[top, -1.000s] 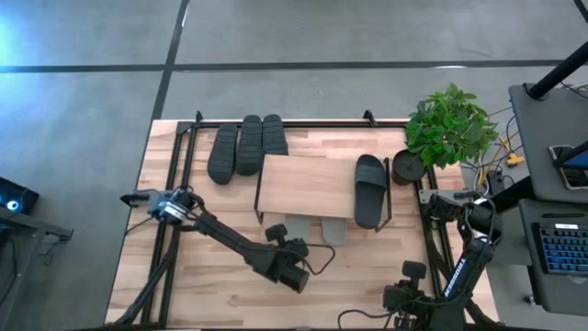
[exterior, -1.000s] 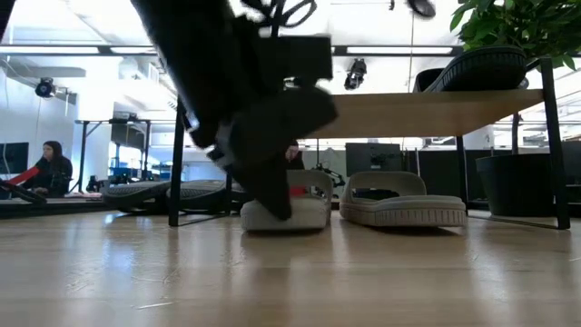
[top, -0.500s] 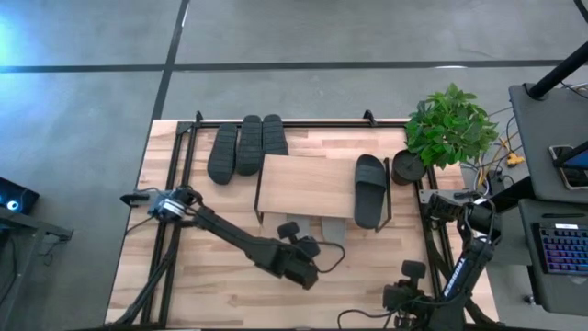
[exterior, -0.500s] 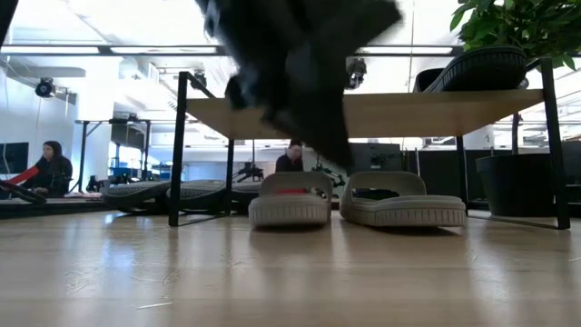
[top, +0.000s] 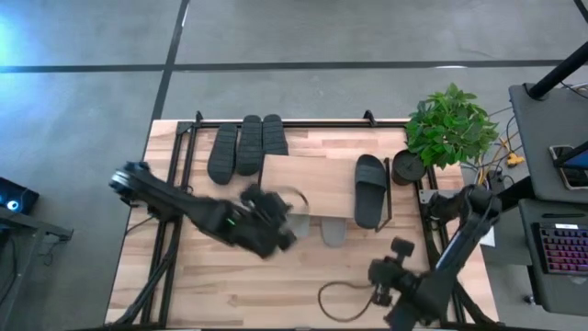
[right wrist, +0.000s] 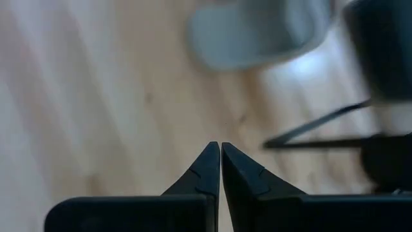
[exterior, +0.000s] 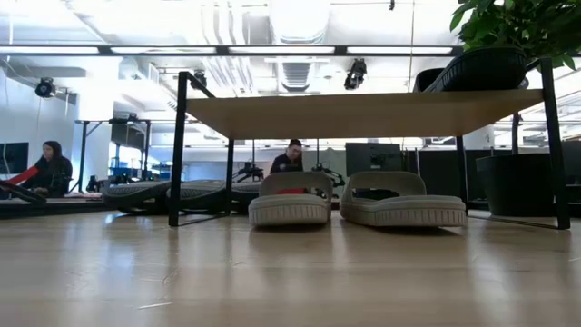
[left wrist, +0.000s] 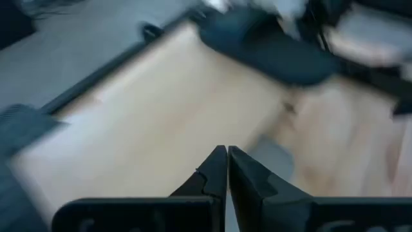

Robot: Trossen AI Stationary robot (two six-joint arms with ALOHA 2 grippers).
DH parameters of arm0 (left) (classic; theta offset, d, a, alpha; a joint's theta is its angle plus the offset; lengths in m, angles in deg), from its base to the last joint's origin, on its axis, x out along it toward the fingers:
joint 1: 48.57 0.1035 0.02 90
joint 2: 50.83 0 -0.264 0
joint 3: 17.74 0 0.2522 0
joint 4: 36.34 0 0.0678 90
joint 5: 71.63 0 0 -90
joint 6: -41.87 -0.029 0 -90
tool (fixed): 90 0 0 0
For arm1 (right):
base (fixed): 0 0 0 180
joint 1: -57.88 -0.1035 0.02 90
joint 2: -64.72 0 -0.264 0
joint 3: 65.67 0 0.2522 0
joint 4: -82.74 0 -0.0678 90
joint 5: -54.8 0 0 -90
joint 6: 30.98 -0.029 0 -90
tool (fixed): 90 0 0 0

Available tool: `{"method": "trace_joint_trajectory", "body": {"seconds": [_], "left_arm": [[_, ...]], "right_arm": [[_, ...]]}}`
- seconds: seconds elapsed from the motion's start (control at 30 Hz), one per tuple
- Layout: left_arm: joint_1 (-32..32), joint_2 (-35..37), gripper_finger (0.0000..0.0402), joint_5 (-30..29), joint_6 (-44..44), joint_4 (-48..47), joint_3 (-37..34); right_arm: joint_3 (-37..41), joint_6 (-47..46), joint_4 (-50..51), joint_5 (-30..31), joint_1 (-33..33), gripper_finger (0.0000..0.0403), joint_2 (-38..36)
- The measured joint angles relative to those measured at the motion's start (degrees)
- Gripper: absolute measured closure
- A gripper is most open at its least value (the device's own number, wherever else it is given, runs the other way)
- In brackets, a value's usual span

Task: Pick and place slides into the shelf
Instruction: Put the black slipper on the shelf

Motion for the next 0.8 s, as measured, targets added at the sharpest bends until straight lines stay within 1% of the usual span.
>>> {"method": "trace_joint_trajectory", "body": {"seconds": [0.13,0.27,0.37,0.5,0.63,0.8], "left_arm": [[4.15,8.69,0.0402,-2.21,2.54,-4.1,-1.58],[9.77,14.91,0.0402,-3.59,2.23,-6.06,-2.49],[13.51,17.83,0.0402,-3.72,-3.76,-6.18,-2.61],[17.72,18.36,0.0394,-3.59,-10.37,-6.19,-2.68],[21.41,18.02,0.0356,-3.34,-15.21,-6.26,-2.7],[27.76,17.56,0.0286,-3.01,-14.94,-8.21,-2.81]], "right_arm": [[3.43,-1.12,0.36,5.93,3.24,0.0394,-8.14],[6.52,-1.17,-0.43,8.98,6.35,0.0394,-17.94],[7.42,0.03,-3.94,11.2,7.9,0.0394,-24.73],[7.64,4.36,-9.78,15.34,9.18,0.0391,-31.43],[6.86,9.12,-12.43,17.02,10.89,0.0366,-34.9],[5.68,13.83,-13.77,16.99,15.25,0.0308,-35.77]]}}
